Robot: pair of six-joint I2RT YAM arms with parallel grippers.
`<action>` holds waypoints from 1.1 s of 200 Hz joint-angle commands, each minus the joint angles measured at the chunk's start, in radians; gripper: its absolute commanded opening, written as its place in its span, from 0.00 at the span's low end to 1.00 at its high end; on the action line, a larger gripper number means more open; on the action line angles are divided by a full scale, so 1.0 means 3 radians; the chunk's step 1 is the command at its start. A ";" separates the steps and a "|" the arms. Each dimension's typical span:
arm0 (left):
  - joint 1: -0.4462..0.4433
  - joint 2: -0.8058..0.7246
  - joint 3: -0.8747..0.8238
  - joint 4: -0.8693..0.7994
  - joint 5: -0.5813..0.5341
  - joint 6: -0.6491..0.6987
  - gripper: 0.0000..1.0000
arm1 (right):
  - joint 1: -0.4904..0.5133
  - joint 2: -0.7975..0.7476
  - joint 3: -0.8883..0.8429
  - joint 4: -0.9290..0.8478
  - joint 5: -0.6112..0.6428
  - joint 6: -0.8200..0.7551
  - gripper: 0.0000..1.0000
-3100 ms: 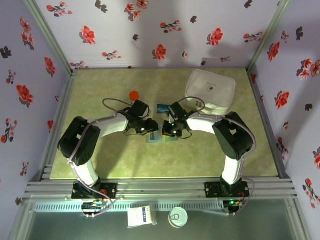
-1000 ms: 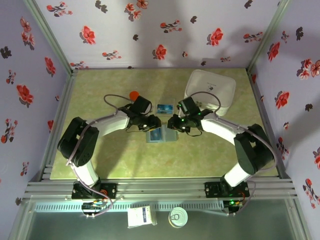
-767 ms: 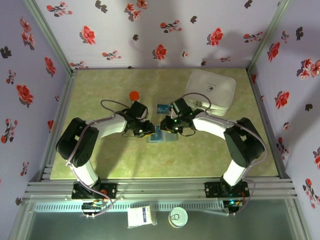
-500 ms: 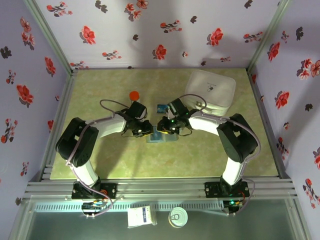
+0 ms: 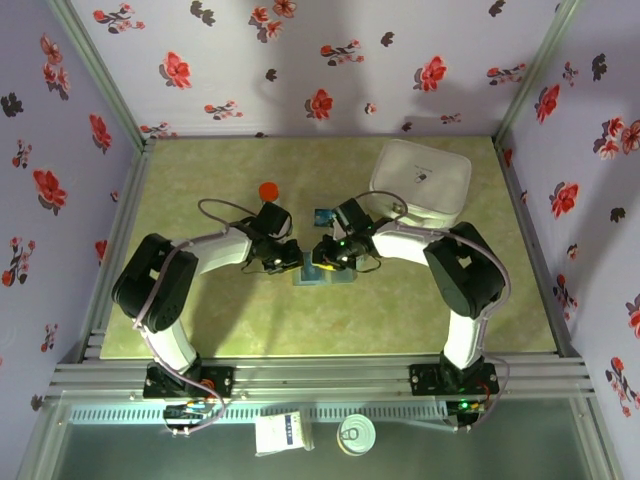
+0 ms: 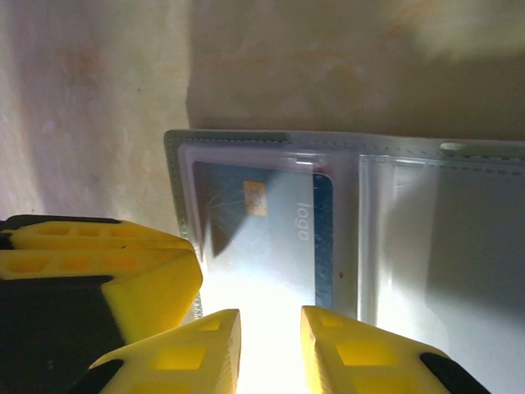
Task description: Take the credit cards out of the card holder
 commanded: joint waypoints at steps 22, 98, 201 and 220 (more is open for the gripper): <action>0.0019 0.0075 -0.0031 -0.0127 -0.0016 0.0079 0.12 | 0.0026 0.0090 0.0105 -0.0152 0.0126 -0.0116 0.27; 0.0027 0.0005 -0.0013 -0.0145 -0.0026 0.0064 0.12 | 0.0026 -0.0063 0.0142 -0.0431 0.0340 -0.0254 0.27; -0.0089 -0.0038 0.0444 -0.0437 -0.0009 0.0127 0.09 | -0.0059 -0.0339 0.0071 -0.0480 0.0405 -0.0294 0.28; -0.0131 0.0063 0.0504 -0.0439 -0.0005 0.0128 0.07 | -0.0109 -0.0344 0.0013 -0.0418 0.0337 -0.0267 0.28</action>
